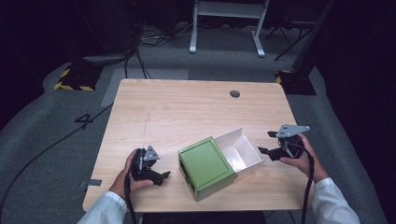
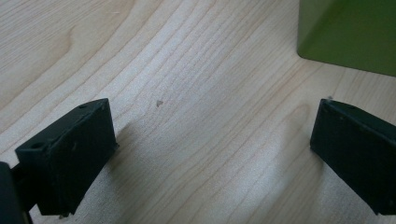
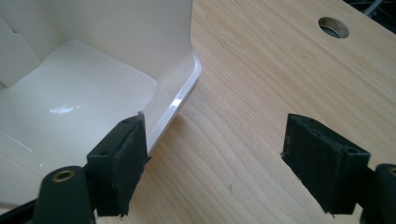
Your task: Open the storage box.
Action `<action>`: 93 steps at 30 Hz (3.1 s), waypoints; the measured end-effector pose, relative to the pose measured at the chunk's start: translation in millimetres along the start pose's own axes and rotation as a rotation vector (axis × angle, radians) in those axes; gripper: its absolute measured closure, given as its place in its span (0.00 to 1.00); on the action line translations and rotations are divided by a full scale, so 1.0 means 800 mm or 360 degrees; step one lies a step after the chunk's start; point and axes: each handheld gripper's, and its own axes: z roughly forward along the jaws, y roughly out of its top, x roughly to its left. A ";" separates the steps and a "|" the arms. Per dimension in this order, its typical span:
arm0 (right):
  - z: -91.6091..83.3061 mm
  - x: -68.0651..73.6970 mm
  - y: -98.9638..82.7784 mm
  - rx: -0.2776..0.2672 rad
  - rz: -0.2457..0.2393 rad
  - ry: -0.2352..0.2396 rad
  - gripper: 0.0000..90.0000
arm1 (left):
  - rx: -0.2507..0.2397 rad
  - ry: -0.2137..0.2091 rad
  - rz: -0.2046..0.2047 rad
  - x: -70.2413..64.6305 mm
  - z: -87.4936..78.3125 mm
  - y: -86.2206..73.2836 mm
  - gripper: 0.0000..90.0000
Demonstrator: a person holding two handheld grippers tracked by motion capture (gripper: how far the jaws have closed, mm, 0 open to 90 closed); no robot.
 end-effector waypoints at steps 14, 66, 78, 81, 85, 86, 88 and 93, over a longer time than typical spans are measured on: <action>-0.017 -0.003 -0.014 0.0038 0.0026 -0.0102 0.22 | 0.0000 -0.0001 0.0000 0.000 0.000 0.000 0.00; -0.038 0.029 -0.158 0.0076 0.0348 -0.0136 0.17 | -0.0001 0.0001 -0.0011 -0.001 0.000 0.000 0.00; -0.046 0.031 -0.172 0.0019 0.0421 -0.0128 0.17 | -0.0001 0.0004 -0.0017 -0.001 0.000 0.000 0.00; -0.046 0.032 -0.172 0.0019 0.0424 -0.0130 0.17 | 0.0002 0.0003 -0.0017 -0.001 0.000 0.000 0.00; -0.046 0.032 -0.172 0.0020 0.0431 -0.0137 0.17 | 0.0002 0.0004 -0.0016 -0.001 0.000 0.000 0.00; -0.046 0.032 -0.172 0.0019 0.0435 -0.0137 0.17 | 0.0001 0.0004 -0.0019 -0.002 0.000 -0.001 0.00; -0.046 0.032 -0.173 0.0017 0.0439 -0.0133 0.18 | 0.0002 0.0009 -0.0014 -0.001 -0.001 -0.001 0.00; -0.046 0.032 -0.173 0.0016 0.0441 -0.0132 0.18 | 0.0004 0.0003 -0.0020 -0.002 0.000 -0.001 0.00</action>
